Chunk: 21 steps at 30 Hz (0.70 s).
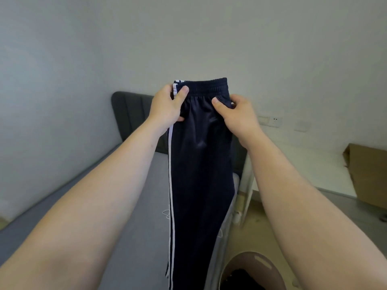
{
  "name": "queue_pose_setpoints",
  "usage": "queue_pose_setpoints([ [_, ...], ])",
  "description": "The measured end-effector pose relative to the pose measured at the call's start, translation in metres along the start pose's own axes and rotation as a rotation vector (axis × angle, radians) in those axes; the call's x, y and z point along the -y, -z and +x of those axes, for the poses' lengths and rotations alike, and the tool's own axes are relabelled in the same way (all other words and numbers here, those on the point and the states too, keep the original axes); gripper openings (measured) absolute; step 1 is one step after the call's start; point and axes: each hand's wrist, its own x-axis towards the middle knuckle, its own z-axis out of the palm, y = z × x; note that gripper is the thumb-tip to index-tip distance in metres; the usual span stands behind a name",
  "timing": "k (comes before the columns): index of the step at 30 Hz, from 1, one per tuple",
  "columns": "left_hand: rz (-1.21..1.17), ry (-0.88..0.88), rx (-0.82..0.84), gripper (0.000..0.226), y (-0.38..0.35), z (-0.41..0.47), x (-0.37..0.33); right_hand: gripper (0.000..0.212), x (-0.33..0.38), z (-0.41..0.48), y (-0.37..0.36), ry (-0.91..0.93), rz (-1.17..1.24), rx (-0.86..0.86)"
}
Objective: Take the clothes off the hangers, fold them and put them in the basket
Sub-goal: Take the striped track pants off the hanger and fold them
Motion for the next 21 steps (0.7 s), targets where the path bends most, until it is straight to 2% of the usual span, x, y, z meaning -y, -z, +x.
queue_pose_setpoints([
  [5,-0.088,-0.013,-0.017,0.029,-0.013,0.055,0.017,0.022,-0.023,0.064,-0.01,0.04,-0.025,0.031],
  [11,-0.104,-0.098,-0.08,0.025,-0.003,0.073,0.023,0.021,-0.021,0.085,-0.024,0.153,-0.036,0.049],
  [16,-0.136,-0.107,-0.11,0.012,0.025,0.048,0.026,0.024,-0.008,0.063,-0.039,0.162,-0.026,0.14],
  [21,-0.113,0.001,-0.076,0.012,0.064,-0.011,0.05,0.034,0.0,0.008,-0.051,0.091,-0.121,0.271],
])
